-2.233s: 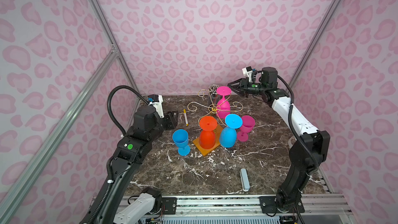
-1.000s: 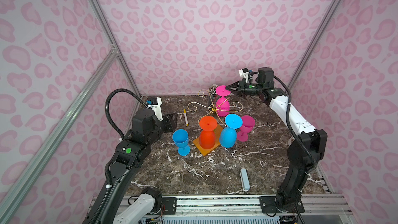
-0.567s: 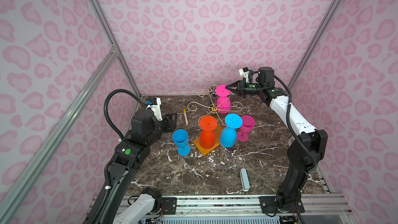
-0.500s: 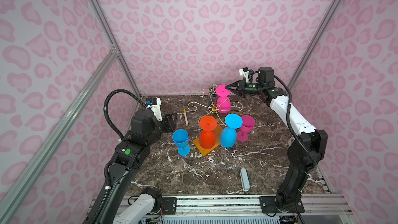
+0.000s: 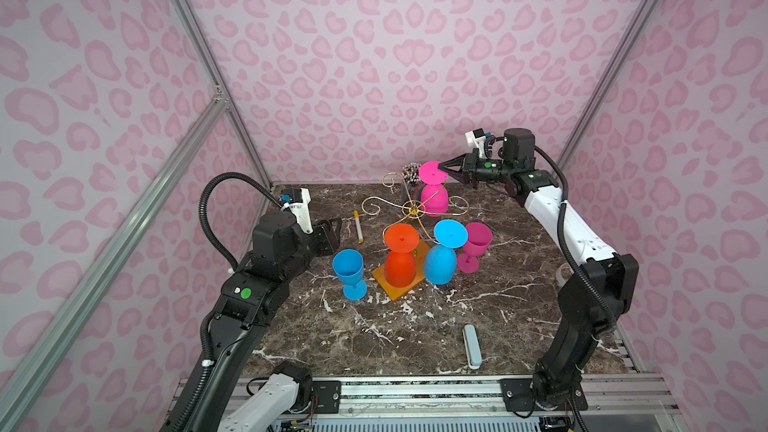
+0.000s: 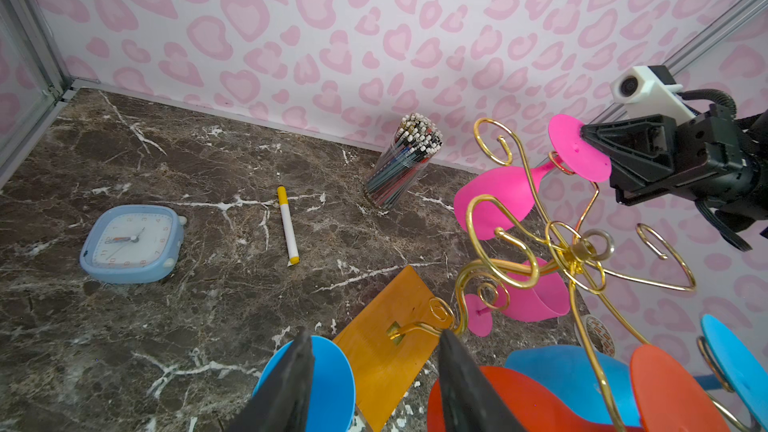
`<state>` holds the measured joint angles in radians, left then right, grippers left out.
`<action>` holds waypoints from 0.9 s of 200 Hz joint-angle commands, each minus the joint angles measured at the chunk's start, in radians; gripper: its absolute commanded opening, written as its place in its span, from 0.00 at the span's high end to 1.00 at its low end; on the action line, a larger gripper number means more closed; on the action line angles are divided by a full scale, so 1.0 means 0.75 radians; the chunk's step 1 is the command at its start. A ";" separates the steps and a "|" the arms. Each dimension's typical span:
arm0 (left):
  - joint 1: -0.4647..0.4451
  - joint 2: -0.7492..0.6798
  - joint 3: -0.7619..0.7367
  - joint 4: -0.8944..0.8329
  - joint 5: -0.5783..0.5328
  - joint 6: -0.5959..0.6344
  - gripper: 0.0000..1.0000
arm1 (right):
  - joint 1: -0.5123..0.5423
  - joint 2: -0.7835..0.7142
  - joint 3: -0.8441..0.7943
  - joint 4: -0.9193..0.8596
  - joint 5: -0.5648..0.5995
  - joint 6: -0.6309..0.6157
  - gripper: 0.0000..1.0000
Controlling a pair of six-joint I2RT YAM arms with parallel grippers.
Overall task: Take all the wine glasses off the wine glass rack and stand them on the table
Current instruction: 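Close the right gripper on the magenta glass stem and lift it off the rack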
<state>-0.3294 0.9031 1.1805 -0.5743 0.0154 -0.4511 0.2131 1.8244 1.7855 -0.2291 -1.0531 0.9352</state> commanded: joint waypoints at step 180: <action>0.003 -0.041 -0.016 -0.001 0.009 0.014 0.49 | 0.023 -0.233 -0.221 0.032 0.047 -0.015 1.00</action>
<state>-0.3283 0.8825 1.1763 -0.5789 0.0189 -0.4500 0.2092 1.6672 1.6245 -0.2302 -1.0359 0.9344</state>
